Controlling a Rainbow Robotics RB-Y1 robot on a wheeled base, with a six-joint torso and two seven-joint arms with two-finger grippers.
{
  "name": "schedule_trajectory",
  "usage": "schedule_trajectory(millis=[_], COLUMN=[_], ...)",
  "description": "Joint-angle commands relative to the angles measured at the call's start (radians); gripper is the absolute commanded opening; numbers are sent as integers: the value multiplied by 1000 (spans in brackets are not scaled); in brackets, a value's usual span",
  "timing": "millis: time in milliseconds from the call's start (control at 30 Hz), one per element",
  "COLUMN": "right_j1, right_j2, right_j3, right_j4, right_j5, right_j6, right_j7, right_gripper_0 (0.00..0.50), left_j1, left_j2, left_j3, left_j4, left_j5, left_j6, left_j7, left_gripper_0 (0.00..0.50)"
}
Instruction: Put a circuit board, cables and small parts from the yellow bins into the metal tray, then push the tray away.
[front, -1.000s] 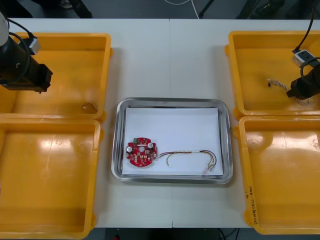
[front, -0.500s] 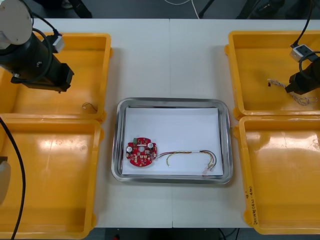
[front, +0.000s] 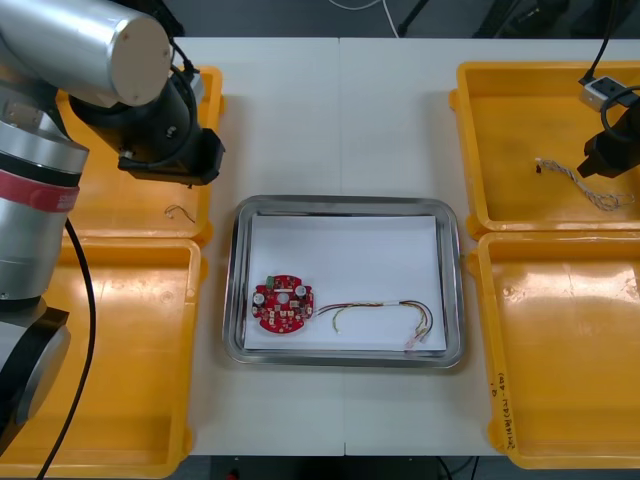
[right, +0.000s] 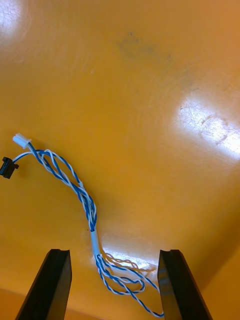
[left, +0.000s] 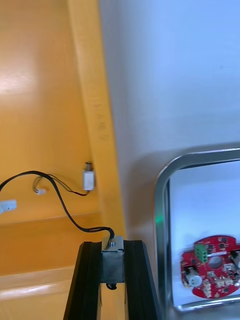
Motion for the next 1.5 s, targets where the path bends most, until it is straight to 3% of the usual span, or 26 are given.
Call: schedule_trajectory(millis=[33,533,1000,1500], right_j1=[-52,-50,-26,10], right_j2=[17,48,59,59], right_j3=[5,5,5,5], right_j4=[5,103,115,115], right_j5=[17,-3,-25,-46], right_j6=[4,-84,-125,-140], right_j7=[1,27,39,64], right_gripper_0=[500,500,500,500], left_j1=[-60,-45,55,111], left_j2=[-35,-98,-89,-44], left_j3=[-78,-235,-353,-416], left_j4=[-61,-100,-98,-67], left_j5=[16,22,-48,-70], left_j6=[-6,-98,-227,-319], left_j7=[127,292,331,344], left_gripper_0=[0,0,0,0])
